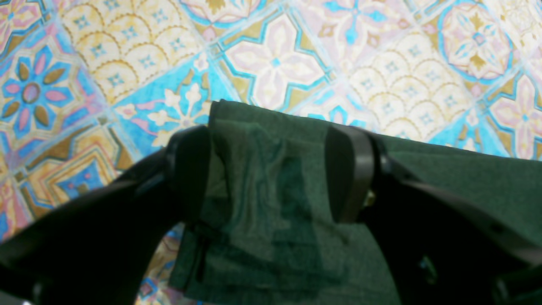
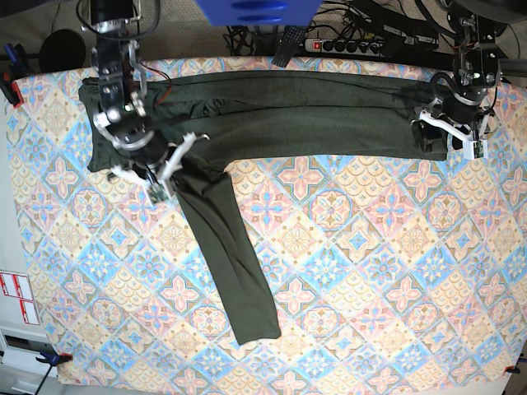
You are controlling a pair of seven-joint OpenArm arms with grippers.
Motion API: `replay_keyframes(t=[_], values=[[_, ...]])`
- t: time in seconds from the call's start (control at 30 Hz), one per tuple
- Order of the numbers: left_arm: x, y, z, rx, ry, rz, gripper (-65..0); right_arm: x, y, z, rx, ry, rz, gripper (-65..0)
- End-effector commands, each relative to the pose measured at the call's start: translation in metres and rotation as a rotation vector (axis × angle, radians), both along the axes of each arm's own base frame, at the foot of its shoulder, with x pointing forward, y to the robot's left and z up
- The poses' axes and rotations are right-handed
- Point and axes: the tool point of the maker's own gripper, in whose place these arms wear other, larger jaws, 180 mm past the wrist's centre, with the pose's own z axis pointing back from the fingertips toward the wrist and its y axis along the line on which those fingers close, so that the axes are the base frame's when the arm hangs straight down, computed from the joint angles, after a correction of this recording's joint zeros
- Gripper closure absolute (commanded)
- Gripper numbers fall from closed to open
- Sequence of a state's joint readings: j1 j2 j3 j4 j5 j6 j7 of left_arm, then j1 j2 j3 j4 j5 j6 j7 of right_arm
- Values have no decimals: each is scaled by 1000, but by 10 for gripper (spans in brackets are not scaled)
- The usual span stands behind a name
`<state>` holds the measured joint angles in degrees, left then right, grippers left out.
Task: Fold the T-shirt properly
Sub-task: 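Lay the sleeve with the right gripper across the folded strip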
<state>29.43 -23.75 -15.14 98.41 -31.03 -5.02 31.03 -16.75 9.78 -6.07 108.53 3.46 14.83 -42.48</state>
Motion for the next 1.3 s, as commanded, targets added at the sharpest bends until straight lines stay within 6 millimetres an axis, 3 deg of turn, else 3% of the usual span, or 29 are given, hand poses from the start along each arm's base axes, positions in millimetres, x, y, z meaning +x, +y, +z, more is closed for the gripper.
replay_keyframes(t=[0.0,0.1,0.3,0.63,0.73,0.83,1.1,1.27], values=[[6,4,10,19,-34,-11,-429,-3,1,9,7,-31,10,0],[6,4,10,18,-34,-10,-429,-46,4,-15,11,71,15,0],[6,4,10,17,-36,-12,-429,-81,10,-34,19,160,30,0],[6,2,9,12,-35,-9,-429,-119,89,-40,86,224,288,0],[5,1,7,10,-33,-9,-429,-114,106,-36,95,205,341,-2],[4,1,7,9,-32,-8,-429,-111,110,-35,91,198,360,-13],[0,5,-1,6,-9,6,-429,-107,88,-41,13,240,338,-254],[-1,5,-2,6,-7,7,-429,-81,67,-33,-10,189,271,-263]])
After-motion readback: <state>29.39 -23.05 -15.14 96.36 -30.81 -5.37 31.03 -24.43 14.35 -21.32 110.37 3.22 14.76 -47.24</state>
